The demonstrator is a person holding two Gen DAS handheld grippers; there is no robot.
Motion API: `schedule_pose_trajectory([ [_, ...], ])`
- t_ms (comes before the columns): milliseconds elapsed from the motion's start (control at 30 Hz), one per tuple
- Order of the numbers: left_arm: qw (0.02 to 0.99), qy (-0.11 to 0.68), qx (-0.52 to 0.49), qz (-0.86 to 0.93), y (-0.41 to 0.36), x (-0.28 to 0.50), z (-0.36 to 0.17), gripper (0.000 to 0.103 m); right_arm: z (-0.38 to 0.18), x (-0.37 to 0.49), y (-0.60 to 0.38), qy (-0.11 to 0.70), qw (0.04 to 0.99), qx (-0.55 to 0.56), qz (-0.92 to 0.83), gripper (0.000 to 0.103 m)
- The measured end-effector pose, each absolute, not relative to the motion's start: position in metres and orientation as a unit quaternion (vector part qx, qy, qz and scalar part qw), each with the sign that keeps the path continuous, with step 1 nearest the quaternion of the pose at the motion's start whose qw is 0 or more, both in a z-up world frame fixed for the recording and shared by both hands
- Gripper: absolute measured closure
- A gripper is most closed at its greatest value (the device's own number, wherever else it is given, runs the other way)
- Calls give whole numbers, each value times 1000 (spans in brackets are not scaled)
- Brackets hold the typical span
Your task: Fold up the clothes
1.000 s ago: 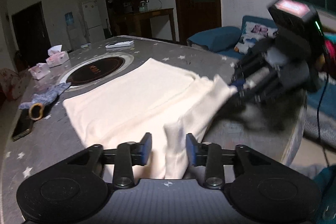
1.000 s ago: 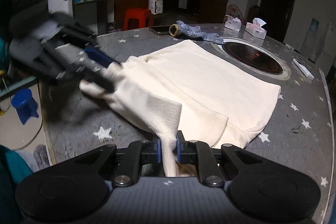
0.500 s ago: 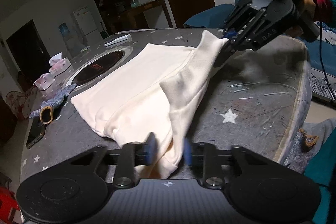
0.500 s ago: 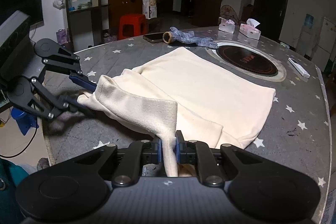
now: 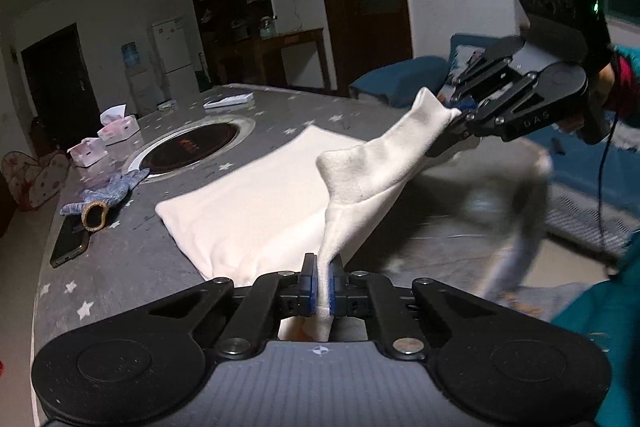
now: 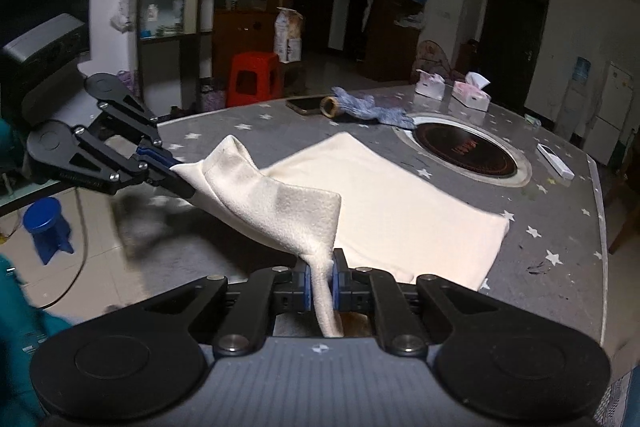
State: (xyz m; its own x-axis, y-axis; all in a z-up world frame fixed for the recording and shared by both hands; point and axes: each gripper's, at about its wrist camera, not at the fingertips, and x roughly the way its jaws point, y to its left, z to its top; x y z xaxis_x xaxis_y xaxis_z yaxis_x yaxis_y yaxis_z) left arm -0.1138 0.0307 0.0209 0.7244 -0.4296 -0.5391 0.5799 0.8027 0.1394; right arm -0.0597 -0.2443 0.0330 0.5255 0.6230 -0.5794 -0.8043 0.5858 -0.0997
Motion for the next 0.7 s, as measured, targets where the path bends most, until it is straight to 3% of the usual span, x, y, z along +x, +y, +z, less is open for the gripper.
schedule_pose_trajectory([
  [267, 922, 219, 147, -285, 27, -141, 55, 97, 67, -103, -255, 266, 843, -172, 435, 95],
  [700, 926, 238, 171, -240, 17, -22, 54, 97, 70, -11, -241, 283, 860, -165, 392, 96],
])
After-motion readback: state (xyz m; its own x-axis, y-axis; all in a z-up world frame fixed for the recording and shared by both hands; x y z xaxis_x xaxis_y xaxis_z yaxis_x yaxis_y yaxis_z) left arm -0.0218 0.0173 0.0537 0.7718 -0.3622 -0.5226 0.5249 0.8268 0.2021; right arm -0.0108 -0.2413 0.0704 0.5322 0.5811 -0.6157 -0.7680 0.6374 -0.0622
